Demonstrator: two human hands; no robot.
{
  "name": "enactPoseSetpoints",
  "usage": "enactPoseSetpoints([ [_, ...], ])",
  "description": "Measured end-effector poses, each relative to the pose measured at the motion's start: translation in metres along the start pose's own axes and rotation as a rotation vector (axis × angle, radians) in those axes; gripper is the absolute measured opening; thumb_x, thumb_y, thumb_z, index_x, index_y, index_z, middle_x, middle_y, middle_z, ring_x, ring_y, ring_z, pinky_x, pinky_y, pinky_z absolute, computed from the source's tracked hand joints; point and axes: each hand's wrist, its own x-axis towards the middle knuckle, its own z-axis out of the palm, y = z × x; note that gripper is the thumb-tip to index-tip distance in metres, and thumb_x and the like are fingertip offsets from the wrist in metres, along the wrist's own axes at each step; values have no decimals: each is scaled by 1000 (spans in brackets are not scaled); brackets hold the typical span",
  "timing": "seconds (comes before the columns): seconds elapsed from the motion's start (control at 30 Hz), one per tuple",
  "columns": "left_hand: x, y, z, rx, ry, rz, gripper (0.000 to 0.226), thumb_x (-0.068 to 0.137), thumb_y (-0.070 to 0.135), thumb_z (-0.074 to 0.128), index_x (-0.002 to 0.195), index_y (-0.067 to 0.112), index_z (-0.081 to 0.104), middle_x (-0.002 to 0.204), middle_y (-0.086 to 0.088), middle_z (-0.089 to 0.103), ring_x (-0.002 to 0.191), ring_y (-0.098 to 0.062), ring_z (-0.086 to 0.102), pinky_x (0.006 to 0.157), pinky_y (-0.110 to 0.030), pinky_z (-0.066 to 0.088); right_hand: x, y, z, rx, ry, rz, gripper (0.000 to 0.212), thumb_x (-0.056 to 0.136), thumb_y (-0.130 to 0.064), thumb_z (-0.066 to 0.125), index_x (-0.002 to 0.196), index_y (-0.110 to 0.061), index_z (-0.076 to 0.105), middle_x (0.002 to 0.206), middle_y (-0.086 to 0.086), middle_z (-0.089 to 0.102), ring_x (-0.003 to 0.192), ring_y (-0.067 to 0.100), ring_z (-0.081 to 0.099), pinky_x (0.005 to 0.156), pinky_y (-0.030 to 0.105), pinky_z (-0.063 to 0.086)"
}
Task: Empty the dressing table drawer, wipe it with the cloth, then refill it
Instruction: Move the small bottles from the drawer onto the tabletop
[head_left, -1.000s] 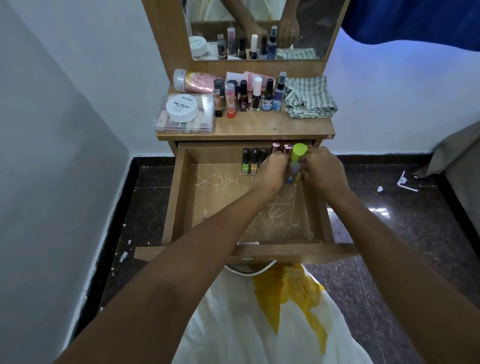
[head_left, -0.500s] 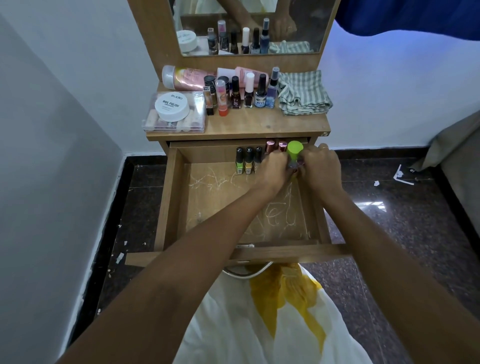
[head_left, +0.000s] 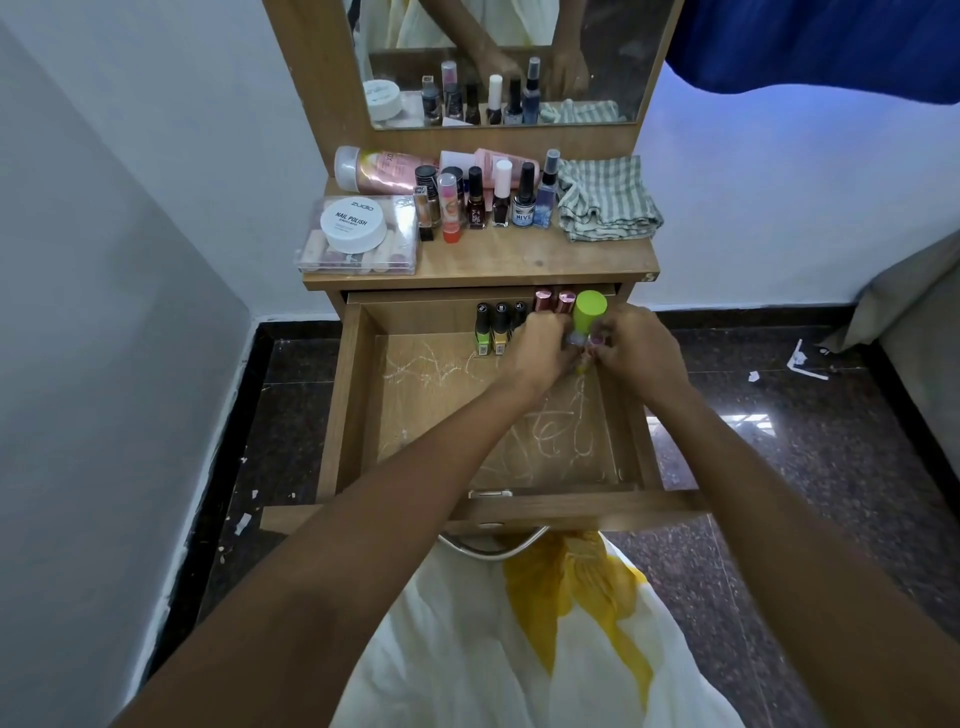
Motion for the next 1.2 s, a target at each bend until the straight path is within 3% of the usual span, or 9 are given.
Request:
enactPoseSetpoints([
  [0.23,-6,-2,-38,-23,80,33,20,85,13,62,103,5,68,96,-12,70,90,-24,66,75,-31,51,8,-18,-28,213,-81,44,24,82,-5,64,105,1,67,101,20,68,92,28,63,79,31,47],
  [0.4,-6,-3,-74,-34,125,80,21,86,16,63,103,4,67,96,-10,69,87,-20,64,78,-31,53,18,-39,-53,281,-72,-10,23,82,-1,63,104,4,67,100,22,68,80,18,56,61,16,40],
  [0.53,0,-1,-105,-6,182,121,26,86,17,64,108,4,64,94,-4,65,82,-11,57,77,-22,50,29,-61,-70,295,-25,-66,26,84,-3,61,109,4,65,106,20,68,82,12,55,75,19,41],
  [0.73,25,-1,-144,104,244,151,24,84,19,66,104,4,67,101,-11,69,85,-15,59,76,-26,49,64,-91,-81,254,39,-101,27,84,-4,62,110,3,65,108,20,67,98,25,64,83,28,47],
  [1.0,59,-8,-165,196,291,127,29,84,25,67,107,8,68,110,-11,68,100,-21,62,83,-31,50,107,-116,-70,224,38,-109,19,86,-1,52,95,4,68,95,24,68,89,32,65,68,29,46],
  [1.2,68,-18,-165,219,310,100,30,84,26,66,107,8,69,110,-12,69,103,-22,62,86,-32,48,120,-121,-60,187,-1,-106,24,89,-7,48,101,-3,69,103,26,67,94,36,64,86,43,52],
])
